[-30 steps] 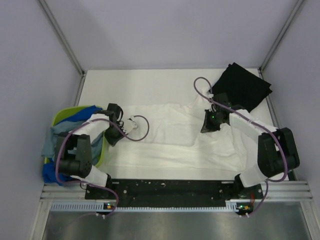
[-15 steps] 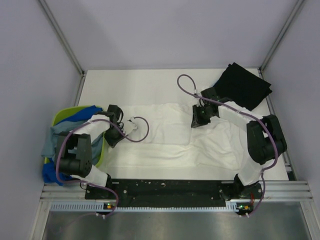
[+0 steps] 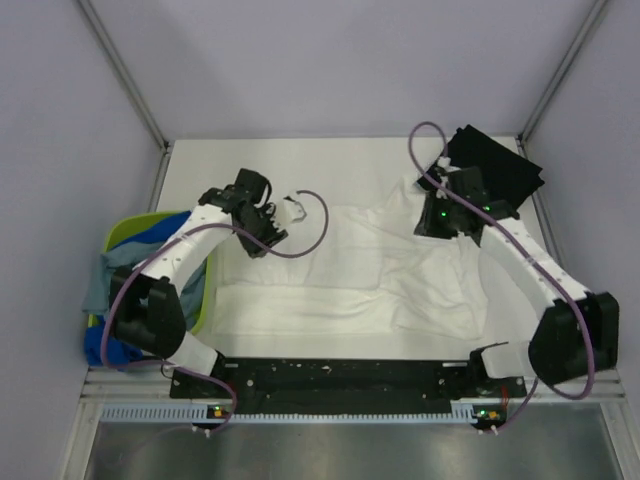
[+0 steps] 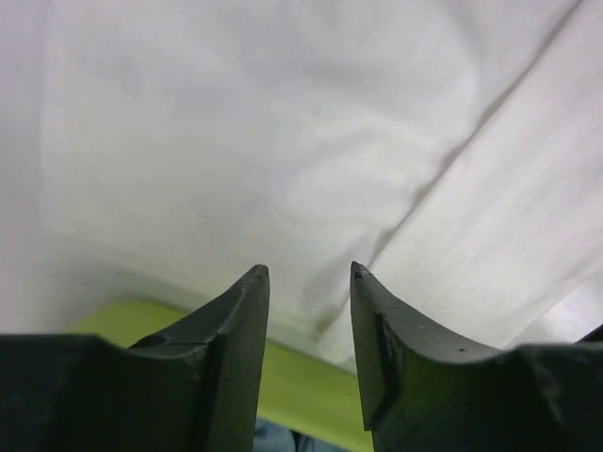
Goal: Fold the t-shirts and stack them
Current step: Fold the flattened tshirt in 1/3 of the way, then grap the side of the flattened tshirt furthest away from the robot with both arms, then fold the other side of the tshirt into a rectangle
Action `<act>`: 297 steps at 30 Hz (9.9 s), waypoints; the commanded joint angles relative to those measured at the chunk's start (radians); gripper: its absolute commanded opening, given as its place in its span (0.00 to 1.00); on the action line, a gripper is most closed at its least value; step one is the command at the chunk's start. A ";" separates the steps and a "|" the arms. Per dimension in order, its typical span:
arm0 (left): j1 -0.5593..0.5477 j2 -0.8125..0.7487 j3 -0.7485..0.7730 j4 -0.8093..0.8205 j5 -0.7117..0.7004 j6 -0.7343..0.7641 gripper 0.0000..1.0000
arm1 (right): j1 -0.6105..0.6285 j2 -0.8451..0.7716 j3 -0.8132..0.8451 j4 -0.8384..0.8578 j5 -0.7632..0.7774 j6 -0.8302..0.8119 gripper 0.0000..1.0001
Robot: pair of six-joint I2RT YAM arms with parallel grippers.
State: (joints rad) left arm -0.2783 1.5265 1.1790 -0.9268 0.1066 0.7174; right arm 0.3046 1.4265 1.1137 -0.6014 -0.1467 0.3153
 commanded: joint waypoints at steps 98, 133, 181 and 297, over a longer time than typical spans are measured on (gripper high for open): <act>-0.242 -0.330 -0.625 0.132 -0.191 -0.002 0.42 | -0.674 -0.144 -0.540 -0.448 0.294 0.809 0.19; -0.268 -0.330 -0.418 -0.437 -0.001 0.202 0.15 | -0.687 -0.413 -0.350 -0.752 0.400 0.801 0.00; 0.157 0.722 0.674 -0.090 -0.203 0.177 0.58 | -0.071 0.940 0.972 -0.100 0.150 -0.055 0.46; 0.011 -0.062 -0.298 -0.018 -0.208 0.191 0.00 | 0.004 -0.220 -0.128 0.028 0.049 0.004 0.49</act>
State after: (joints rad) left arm -0.2653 1.4582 0.8715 -0.9604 -0.0875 0.8970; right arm 0.3092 1.0424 0.8593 -0.6018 0.0006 0.5186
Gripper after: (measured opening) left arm 0.009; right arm 0.483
